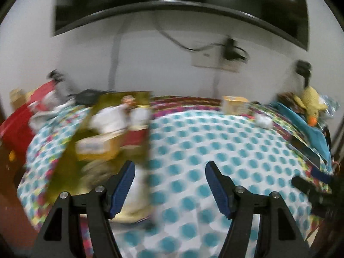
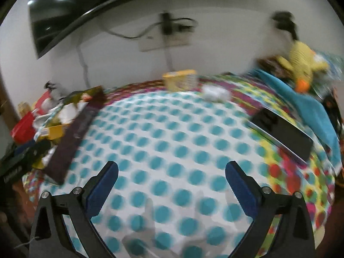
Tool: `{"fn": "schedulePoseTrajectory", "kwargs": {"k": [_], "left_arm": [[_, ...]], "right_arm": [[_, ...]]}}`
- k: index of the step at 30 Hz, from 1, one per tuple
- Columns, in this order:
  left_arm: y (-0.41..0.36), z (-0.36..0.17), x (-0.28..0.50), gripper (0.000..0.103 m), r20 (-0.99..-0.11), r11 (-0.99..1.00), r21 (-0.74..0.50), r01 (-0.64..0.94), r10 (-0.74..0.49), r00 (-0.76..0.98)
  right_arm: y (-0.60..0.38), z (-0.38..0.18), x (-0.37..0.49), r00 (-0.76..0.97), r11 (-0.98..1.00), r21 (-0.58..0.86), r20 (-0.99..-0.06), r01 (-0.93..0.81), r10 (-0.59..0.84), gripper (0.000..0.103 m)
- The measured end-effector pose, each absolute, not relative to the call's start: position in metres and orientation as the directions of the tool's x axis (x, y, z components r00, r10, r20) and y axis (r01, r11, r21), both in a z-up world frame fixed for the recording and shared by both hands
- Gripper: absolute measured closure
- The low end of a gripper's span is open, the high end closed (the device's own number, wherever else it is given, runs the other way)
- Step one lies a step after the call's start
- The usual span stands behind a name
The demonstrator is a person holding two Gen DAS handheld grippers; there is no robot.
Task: Organize objects
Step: 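Grasp the second yellow box with the left tool while the right tool grasps another clear bundle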
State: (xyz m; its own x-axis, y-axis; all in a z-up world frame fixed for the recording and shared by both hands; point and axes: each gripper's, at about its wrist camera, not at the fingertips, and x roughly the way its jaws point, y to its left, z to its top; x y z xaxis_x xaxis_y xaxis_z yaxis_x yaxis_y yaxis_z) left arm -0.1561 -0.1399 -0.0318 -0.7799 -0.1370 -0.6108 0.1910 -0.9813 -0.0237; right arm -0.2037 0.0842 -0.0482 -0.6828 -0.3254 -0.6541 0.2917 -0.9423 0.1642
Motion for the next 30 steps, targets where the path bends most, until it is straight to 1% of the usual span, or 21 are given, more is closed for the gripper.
{"fn": "schedulePoseTrajectory", "kwargs": {"k": [3, 5, 7, 10, 15, 17, 20, 22, 26, 30], "left_arm": [[-0.104, -0.021, -0.198, 0.033, -0.604, -0.995, -0.026, 0.101, -0.065, -0.794], [-0.087, -0.015, -0.23, 0.033, -0.605, -0.998, -0.063, 0.01, 0.03, -0.795], [-0.078, -0.012, -0.253, 0.033, -0.592, -0.999, -0.032, -0.011, 0.028, -0.806], [-0.072, -0.015, -0.293, 0.033, -0.595, -0.998, 0.029, -0.051, 0.024, -0.804], [-0.076, -0.036, -0.36, 0.033, -0.65, -0.995, 0.071, -0.066, 0.003, -0.76], [-0.074, -0.046, -0.379, 0.033, -0.668, -0.995, 0.089, -0.053, -0.02, -0.744], [-0.065, -0.059, -0.399, 0.033, -0.682, -0.996, 0.081, -0.048, -0.02, -0.732], [-0.06, -0.065, -0.407, 0.033, -0.689, -0.996, 0.064, -0.055, -0.004, -0.725], [-0.05, -0.074, -0.425, 0.033, -0.69, -0.994, 0.047, -0.103, 0.042, -0.722], [-0.052, -0.083, -0.446, 0.033, -0.706, -0.99, 0.035, -0.136, 0.072, -0.705]], "right_arm": [[0.111, -0.057, -0.206, -0.692, -0.95, 0.189, -0.651, 0.249, -0.311, 0.003], [0.122, -0.061, -0.206, -0.691, -0.949, 0.198, -0.65, 0.247, -0.316, 0.003], [0.129, -0.066, -0.206, -0.686, -0.946, 0.206, -0.651, 0.252, -0.325, 0.003], [0.137, -0.071, -0.21, -0.667, -0.933, 0.243, -0.652, 0.267, -0.361, 0.003], [0.148, -0.074, -0.22, -0.642, -0.919, 0.278, -0.658, 0.28, -0.394, 0.003], [0.15, -0.07, -0.233, -0.636, -0.92, 0.268, -0.665, 0.285, -0.391, 0.003], [0.151, -0.058, -0.265, -0.657, -0.939, 0.206, -0.673, 0.275, -0.341, 0.001], [0.149, -0.056, -0.301, -0.628, -0.945, 0.183, -0.711, 0.269, -0.317, 0.0], [0.144, -0.052, -0.354, -0.604, -0.945, 0.154, -0.736, 0.29, -0.305, 0.0], [0.146, -0.051, -0.365, -0.592, -0.934, 0.175, -0.733, 0.311, -0.335, 0.0]]}}
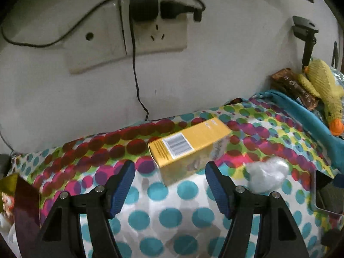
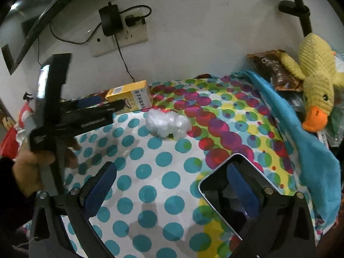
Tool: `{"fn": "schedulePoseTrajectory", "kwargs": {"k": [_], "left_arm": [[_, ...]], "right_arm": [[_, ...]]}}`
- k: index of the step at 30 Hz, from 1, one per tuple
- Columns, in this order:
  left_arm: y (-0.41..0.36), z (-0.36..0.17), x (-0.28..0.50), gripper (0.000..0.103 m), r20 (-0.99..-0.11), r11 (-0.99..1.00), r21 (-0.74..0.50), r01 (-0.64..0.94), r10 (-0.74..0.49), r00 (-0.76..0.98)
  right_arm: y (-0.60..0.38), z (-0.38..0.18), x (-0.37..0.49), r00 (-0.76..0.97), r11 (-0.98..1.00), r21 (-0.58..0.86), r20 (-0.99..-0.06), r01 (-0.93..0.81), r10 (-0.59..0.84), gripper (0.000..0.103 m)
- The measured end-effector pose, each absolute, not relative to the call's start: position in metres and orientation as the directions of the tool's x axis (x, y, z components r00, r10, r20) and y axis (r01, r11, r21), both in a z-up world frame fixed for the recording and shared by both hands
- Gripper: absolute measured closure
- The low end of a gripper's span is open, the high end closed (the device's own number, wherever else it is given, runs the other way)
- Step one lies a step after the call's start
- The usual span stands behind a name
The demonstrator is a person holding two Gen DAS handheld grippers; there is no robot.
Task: Organize objects
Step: 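Grasp the second yellow box with the left tool while the right tool grasps another clear bundle, then carry the yellow box toward the tray with the left tool while the right tool carries the bundle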
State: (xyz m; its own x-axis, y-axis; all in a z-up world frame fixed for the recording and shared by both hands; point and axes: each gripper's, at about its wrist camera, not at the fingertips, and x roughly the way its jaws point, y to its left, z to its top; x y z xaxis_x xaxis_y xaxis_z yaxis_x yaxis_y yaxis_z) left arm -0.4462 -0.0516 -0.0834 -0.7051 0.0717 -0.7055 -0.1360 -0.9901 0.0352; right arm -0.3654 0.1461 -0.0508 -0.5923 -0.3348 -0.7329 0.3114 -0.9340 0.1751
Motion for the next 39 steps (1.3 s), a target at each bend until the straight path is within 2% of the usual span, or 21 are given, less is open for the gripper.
{"fn": "schedulePoseTrajectory", "kwargs": {"k": [5, 8, 10, 11, 12, 13, 20, 22, 30, 32, 35, 37, 39], "left_arm": [[-0.054, -0.094, -0.467, 0.033, -0.731, -0.977, 0.005, -0.213, 0.142, -0.668], [-0.047, -0.098, -0.473, 0.034, -0.72, -0.962, 0.033, -0.271, 0.165, -0.674], [-0.044, -0.097, -0.471, 0.047, -0.716, -0.957, 0.048, -0.286, 0.166, -0.678], [-0.043, -0.096, -0.469, 0.063, -0.712, -0.959, 0.052, -0.28, 0.161, -0.684], [-0.04, -0.095, -0.467, 0.069, -0.708, -0.959, 0.083, -0.271, 0.135, -0.693], [-0.038, -0.095, -0.465, 0.071, -0.704, -0.959, 0.09, -0.27, 0.13, -0.698], [-0.031, -0.076, -0.449, 0.073, -0.661, -0.973, 0.131, -0.189, 0.056, -0.748], [-0.035, -0.069, -0.441, 0.073, -0.665, -0.983, 0.104, -0.153, 0.046, -0.745], [-0.061, -0.045, -0.367, 0.072, -0.626, -0.992, 0.115, -0.047, -0.036, -0.779], [-0.073, -0.043, -0.351, 0.072, -0.623, -0.996, 0.088, -0.014, -0.044, -0.781], [-0.084, -0.044, -0.337, 0.072, -0.629, -0.998, 0.058, 0.006, -0.041, -0.776], [-0.09, -0.044, -0.331, 0.072, -0.631, -0.998, 0.054, 0.009, -0.041, -0.775], [-0.095, -0.043, -0.326, 0.072, -0.632, -0.999, 0.034, 0.01, -0.03, -0.774]], "right_arm": [[0.144, -0.061, -0.375, -0.564, -0.929, 0.213, -0.746, 0.303, -0.354, 0.0], [0.142, -0.065, -0.38, -0.551, -0.927, 0.223, -0.753, 0.301, -0.36, 0.0], [0.141, -0.067, -0.381, -0.544, -0.923, 0.234, -0.752, 0.306, -0.371, 0.0], [0.14, -0.068, -0.382, -0.541, -0.923, 0.23, -0.755, 0.309, -0.369, 0.0], [0.139, -0.068, -0.383, -0.543, -0.924, 0.226, -0.756, 0.309, -0.367, 0.0], [0.139, -0.069, -0.384, -0.543, -0.925, 0.227, -0.756, 0.306, -0.365, 0.0], [0.127, -0.071, -0.398, -0.554, -0.944, 0.178, -0.773, 0.278, -0.309, 0.0], [0.124, -0.07, -0.4, -0.562, -0.948, 0.164, -0.773, 0.274, -0.296, 0.0], [0.107, -0.065, -0.422, -0.579, -0.948, 0.141, -0.763, 0.285, -0.288, 0.001], [0.103, -0.069, -0.43, -0.564, -0.948, 0.136, -0.776, 0.288, -0.283, 0.004], [0.1, -0.076, -0.437, -0.538, -0.944, 0.143, -0.792, 0.298, -0.29, 0.014], [0.098, -0.083, -0.442, -0.525, -0.948, 0.126, -0.807, 0.292, -0.269, 0.026], [0.096, -0.089, -0.447, -0.515, -0.947, 0.123, -0.815, 0.296, -0.266, 0.03]]}}
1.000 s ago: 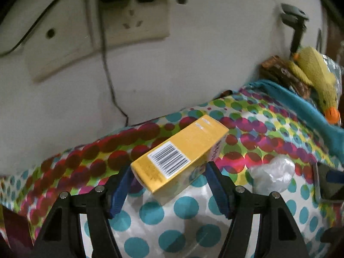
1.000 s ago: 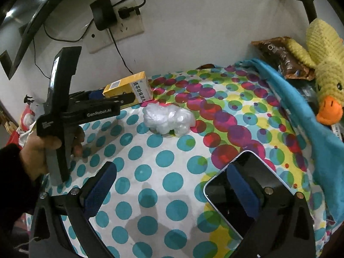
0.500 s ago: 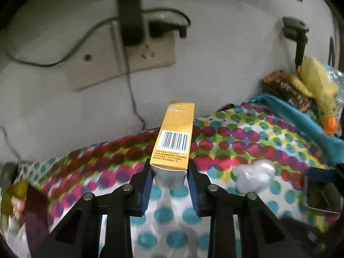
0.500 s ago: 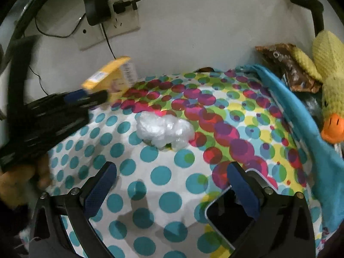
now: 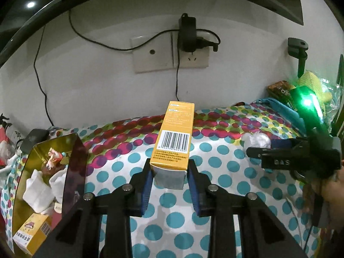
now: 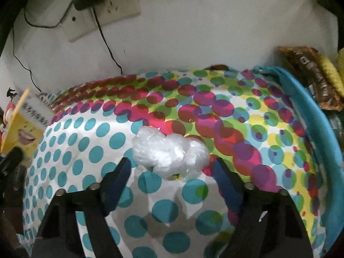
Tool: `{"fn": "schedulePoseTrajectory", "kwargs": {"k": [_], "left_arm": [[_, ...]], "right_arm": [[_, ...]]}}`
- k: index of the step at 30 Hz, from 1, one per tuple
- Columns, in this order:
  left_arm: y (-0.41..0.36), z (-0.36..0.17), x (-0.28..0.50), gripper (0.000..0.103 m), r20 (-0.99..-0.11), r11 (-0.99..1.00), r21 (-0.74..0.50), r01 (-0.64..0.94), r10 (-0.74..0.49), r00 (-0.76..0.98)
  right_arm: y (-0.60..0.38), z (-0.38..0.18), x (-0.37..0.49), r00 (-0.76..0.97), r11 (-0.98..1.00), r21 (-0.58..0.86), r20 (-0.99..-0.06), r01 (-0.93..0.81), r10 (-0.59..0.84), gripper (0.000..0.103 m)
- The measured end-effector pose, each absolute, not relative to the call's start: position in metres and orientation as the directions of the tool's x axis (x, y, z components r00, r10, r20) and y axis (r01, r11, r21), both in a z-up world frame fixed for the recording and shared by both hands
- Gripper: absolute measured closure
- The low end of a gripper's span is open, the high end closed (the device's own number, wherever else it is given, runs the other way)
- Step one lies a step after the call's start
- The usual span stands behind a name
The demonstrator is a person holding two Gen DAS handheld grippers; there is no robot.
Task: Organize objects
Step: 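Carry the yellow box toward the tray with the left tool while the right tool carries the bundle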
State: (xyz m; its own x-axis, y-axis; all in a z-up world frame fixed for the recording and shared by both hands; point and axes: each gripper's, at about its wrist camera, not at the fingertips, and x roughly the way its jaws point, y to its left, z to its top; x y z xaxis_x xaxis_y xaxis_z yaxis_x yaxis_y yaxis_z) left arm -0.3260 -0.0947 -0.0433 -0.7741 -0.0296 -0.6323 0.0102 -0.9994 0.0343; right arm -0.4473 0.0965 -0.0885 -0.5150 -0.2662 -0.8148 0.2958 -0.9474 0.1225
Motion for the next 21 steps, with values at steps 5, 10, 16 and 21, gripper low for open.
{"fn": "schedulePoseTrajectory", "kwargs": {"k": [5, 10, 16, 21], "left_arm": [[-0.098, -0.039, -0.319, 0.072, -0.621, -1.0, 0.005, 0.006, -0.008, -0.784], [-0.104, -0.033, -0.313, 0.072, -0.613, -1.0, -0.02, 0.02, -0.004, -0.79], [-0.107, -0.025, -0.297, 0.072, -0.599, -0.998, -0.021, 0.062, -0.037, -0.8], [-0.109, -0.02, -0.274, 0.072, -0.592, -0.995, -0.008, 0.101, -0.077, -0.802]], "right_arm": [[0.089, -0.089, -0.453, -0.519, -0.948, 0.086, -0.82, 0.306, -0.242, 0.043], [0.083, -0.078, -0.439, -0.573, -0.944, 0.038, -0.786, 0.328, -0.231, 0.06], [0.082, -0.052, -0.401, -0.614, -0.93, 0.047, -0.738, 0.365, -0.278, 0.072], [0.085, -0.043, -0.363, -0.618, -0.922, 0.071, -0.722, 0.38, -0.31, 0.072]]}}
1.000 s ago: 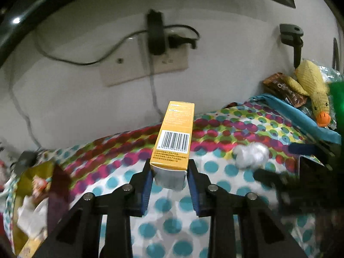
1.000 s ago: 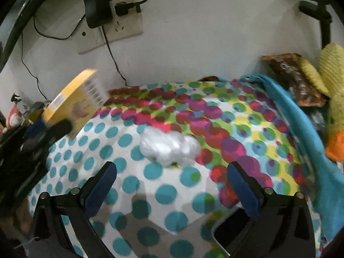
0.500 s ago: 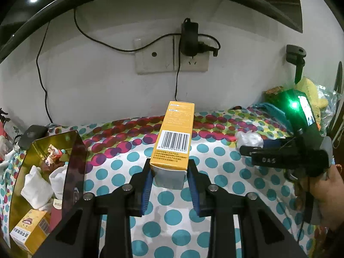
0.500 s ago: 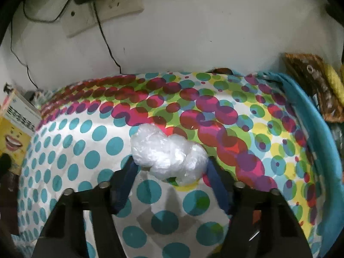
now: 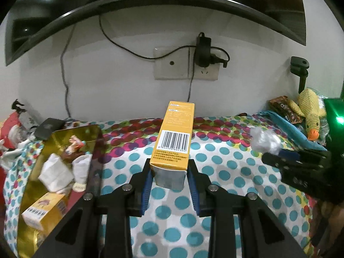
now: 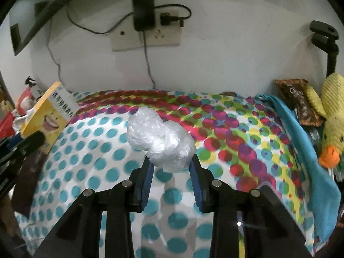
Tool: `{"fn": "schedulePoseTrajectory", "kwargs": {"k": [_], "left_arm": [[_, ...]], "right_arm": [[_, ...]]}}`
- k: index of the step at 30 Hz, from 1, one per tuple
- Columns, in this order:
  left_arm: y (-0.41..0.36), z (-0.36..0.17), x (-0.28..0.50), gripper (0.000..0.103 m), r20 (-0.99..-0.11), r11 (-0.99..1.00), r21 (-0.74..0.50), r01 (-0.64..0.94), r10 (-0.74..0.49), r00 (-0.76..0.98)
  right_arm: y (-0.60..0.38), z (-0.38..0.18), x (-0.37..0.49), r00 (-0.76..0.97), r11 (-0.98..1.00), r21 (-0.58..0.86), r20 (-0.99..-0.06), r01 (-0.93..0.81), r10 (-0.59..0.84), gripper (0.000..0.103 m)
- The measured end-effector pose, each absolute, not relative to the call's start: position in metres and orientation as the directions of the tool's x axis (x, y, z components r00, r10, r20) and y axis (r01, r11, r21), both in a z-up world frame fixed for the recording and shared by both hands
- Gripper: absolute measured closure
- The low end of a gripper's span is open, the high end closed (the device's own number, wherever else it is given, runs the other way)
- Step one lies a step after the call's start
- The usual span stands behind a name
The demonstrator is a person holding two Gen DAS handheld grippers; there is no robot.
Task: Organize objects
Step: 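Carry the yellow box toward the tray with the left tool while the right tool carries the bundle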
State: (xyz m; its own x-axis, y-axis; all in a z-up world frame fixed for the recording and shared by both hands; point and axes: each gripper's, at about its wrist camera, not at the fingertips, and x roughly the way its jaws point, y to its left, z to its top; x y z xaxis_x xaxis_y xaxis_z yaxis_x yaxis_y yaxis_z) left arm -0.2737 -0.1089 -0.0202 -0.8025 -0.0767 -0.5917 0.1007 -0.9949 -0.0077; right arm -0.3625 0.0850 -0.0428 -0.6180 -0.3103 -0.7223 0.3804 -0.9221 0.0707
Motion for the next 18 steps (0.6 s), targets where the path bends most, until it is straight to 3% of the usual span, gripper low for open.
{"fn": "schedulePoseTrajectory", "kwargs": {"k": [18], "left_arm": [[-0.113, -0.03, -0.197, 0.072, -0.614, -0.98, 0.004, 0.197, -0.157, -0.773]], "right_arm": [[0.095, -0.068, -0.259, -0.59, -0.928, 0.145, -0.736, 0.343, -0.333, 0.071]]}}
